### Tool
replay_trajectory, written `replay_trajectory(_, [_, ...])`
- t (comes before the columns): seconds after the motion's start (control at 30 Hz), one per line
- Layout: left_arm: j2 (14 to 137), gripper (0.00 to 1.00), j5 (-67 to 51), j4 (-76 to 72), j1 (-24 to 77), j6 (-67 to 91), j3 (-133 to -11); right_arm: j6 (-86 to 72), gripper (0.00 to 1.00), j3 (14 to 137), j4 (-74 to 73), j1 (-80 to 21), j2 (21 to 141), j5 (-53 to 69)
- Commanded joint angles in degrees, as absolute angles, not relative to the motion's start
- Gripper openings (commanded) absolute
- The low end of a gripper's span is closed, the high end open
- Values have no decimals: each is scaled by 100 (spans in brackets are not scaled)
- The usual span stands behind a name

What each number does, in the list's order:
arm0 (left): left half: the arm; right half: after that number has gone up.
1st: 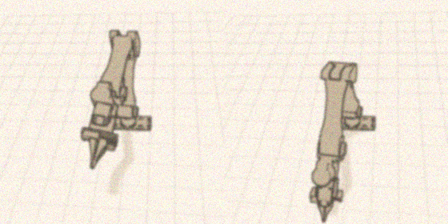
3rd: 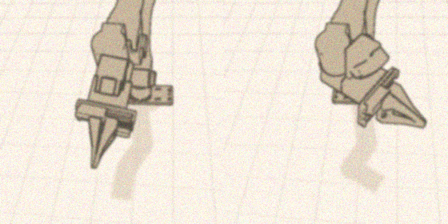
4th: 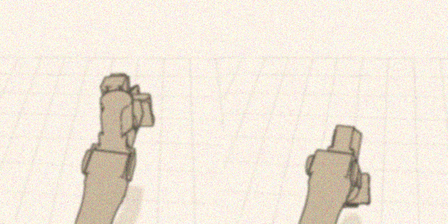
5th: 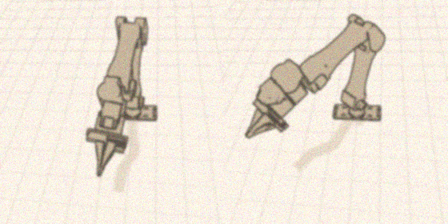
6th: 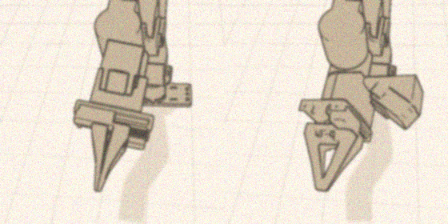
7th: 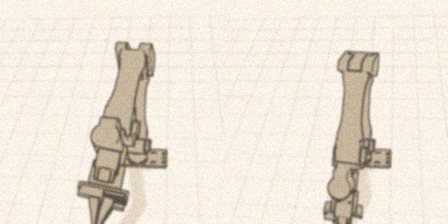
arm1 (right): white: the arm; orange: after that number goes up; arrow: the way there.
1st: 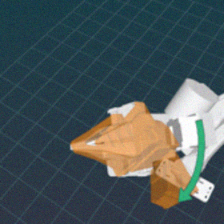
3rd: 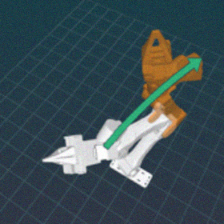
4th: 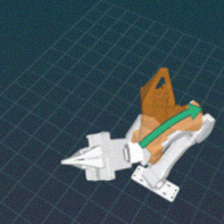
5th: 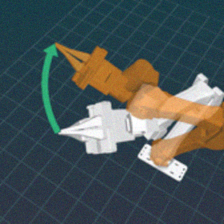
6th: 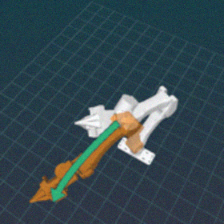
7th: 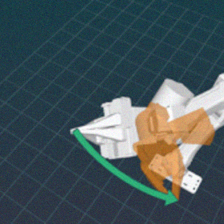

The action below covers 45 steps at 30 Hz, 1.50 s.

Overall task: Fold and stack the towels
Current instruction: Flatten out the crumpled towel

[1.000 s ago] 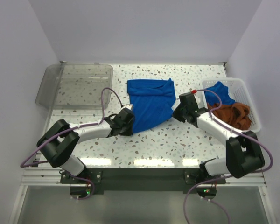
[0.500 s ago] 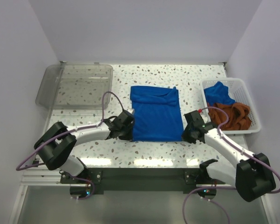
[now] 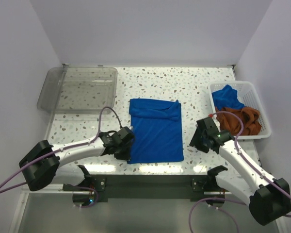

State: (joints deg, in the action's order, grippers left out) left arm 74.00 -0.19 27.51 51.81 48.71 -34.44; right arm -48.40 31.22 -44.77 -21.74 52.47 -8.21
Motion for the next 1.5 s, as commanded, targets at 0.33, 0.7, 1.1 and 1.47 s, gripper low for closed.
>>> replay_trajectory(0.33, [7830, 61, 888, 2980, 3570, 3763, -5386, -2840, 43, 5597, -2813, -2040, 7539, -449])
replay_trajectory(0.7, [10405, 59, 554, 2601, 2698, 3103, -7829, -1504, 45, 7872, -2258, -1784, 9999, 369])
replay_trajectory(1.1, [11733, 51, 483, 2646, 2610, 3621, -9035, -1969, 47, 7797, -1934, -1784, 10468, 422])
replay_trajectory(1.47, [11945, 37, 351, 2356, 2584, 3788, -8921, -2074, 47, 7330, -1635, -1784, 10318, 483])
